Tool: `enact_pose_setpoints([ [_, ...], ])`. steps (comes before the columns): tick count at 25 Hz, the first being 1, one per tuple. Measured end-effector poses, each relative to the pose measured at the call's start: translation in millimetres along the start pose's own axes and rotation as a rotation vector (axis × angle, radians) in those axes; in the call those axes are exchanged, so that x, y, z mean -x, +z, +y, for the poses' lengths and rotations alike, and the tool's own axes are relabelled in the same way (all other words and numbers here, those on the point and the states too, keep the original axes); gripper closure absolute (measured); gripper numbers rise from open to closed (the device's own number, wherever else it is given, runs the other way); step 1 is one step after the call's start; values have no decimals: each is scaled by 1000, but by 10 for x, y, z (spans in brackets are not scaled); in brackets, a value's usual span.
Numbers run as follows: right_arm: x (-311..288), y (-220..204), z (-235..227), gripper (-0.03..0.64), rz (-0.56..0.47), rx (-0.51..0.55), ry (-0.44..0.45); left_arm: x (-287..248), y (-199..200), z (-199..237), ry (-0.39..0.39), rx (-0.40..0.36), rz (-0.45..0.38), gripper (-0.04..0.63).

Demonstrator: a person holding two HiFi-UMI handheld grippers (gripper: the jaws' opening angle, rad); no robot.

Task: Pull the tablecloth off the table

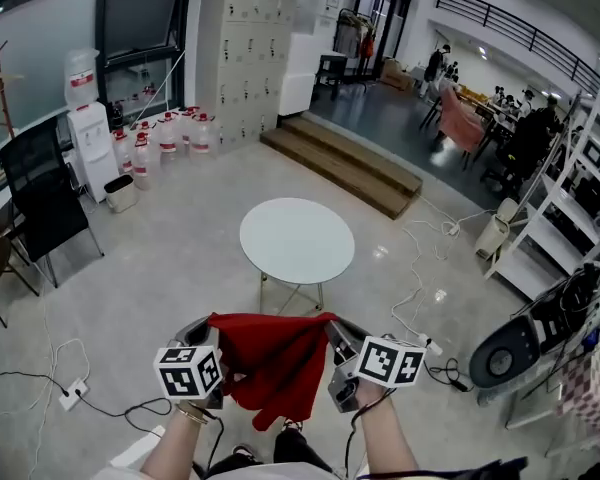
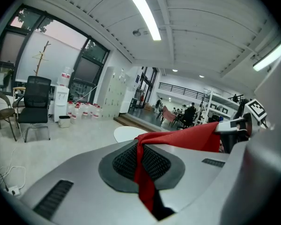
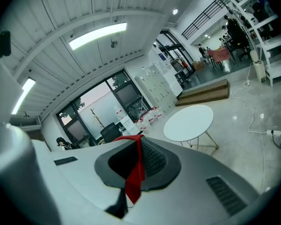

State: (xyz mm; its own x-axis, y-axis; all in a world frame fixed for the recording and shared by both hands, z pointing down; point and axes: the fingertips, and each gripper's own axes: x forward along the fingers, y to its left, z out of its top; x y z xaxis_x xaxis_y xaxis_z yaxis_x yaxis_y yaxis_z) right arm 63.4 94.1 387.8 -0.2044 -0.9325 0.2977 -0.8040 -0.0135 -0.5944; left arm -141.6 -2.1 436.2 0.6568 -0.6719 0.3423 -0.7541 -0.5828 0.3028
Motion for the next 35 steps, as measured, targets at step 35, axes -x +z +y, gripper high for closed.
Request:
enact_pose_setpoints([
  [35,-525,998,-1805,589,-64,6,-294,-1911,585,-836,-122,-41,59,577],
])
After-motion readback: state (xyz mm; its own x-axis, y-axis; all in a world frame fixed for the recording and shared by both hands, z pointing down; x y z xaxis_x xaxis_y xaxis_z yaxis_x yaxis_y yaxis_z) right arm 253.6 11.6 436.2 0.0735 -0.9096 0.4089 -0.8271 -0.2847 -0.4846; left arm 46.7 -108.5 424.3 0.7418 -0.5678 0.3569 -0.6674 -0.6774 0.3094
